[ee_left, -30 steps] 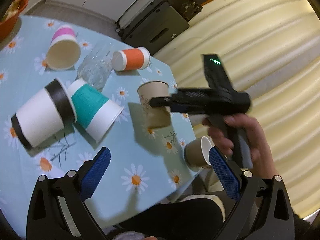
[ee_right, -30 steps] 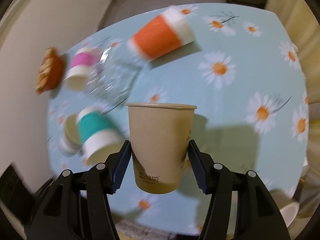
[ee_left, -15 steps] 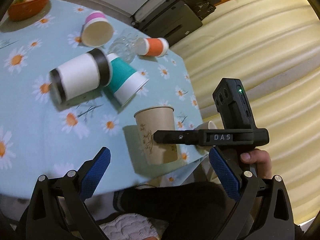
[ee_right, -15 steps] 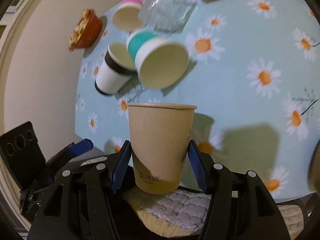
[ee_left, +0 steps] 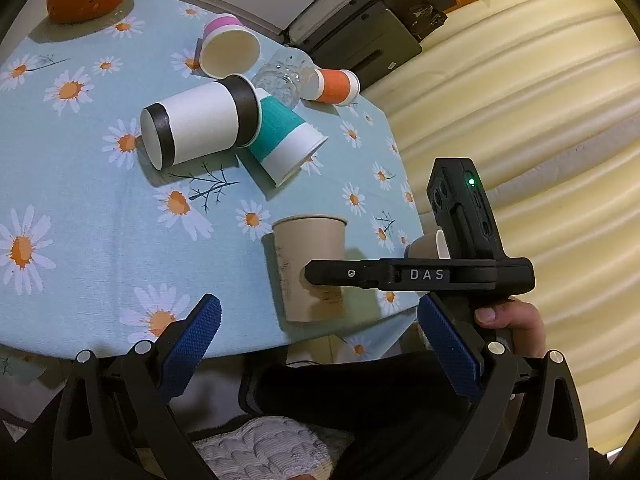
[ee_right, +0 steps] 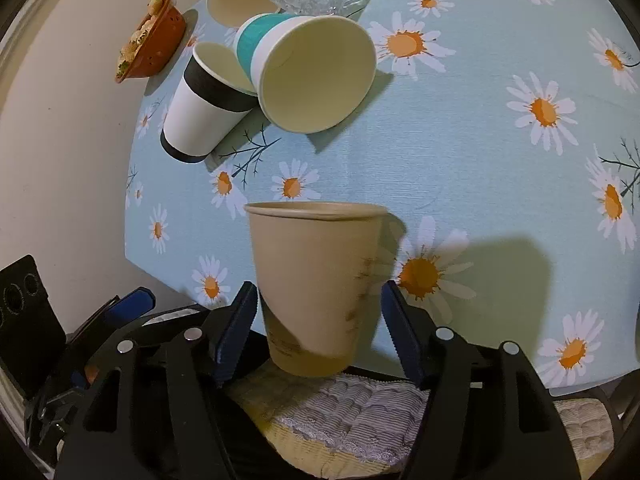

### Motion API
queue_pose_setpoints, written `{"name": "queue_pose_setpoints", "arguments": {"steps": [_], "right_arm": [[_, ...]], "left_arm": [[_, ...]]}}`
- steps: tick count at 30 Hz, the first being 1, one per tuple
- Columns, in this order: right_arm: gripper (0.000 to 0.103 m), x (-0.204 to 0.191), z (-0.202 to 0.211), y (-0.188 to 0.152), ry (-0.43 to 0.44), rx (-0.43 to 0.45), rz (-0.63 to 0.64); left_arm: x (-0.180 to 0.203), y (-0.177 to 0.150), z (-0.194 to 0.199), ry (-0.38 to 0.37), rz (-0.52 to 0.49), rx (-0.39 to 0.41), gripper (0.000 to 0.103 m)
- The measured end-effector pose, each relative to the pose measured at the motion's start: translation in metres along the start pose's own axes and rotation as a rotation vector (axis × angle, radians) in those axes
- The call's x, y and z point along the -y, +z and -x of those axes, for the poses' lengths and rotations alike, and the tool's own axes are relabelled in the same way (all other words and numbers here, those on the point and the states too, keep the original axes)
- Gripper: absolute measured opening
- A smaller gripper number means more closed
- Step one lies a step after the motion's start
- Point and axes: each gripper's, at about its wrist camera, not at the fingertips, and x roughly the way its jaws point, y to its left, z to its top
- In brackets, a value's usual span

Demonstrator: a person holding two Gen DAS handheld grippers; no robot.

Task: Flip cup upright
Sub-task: 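Lift the tan cup with the right tool, set it down, open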

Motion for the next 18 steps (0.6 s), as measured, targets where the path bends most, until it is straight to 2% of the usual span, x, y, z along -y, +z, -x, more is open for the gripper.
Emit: {"name": "queue_pose_setpoints", "arguments": {"steps": [11, 18], "right_arm": [[0.069, 0.005, 0.01, -0.005, 0.009, 0.011, -0.012], [0.069, 0.011, 0.041, -0.018, 0.093, 0.059, -0.028]], "left_arm": [[0.005, -0.002, -0.002, 0.012, -0.011, 0.0, 0.096], [0.01, 0.003, -0.006, 0.031, -0.013, -0.012, 0.096]]}}
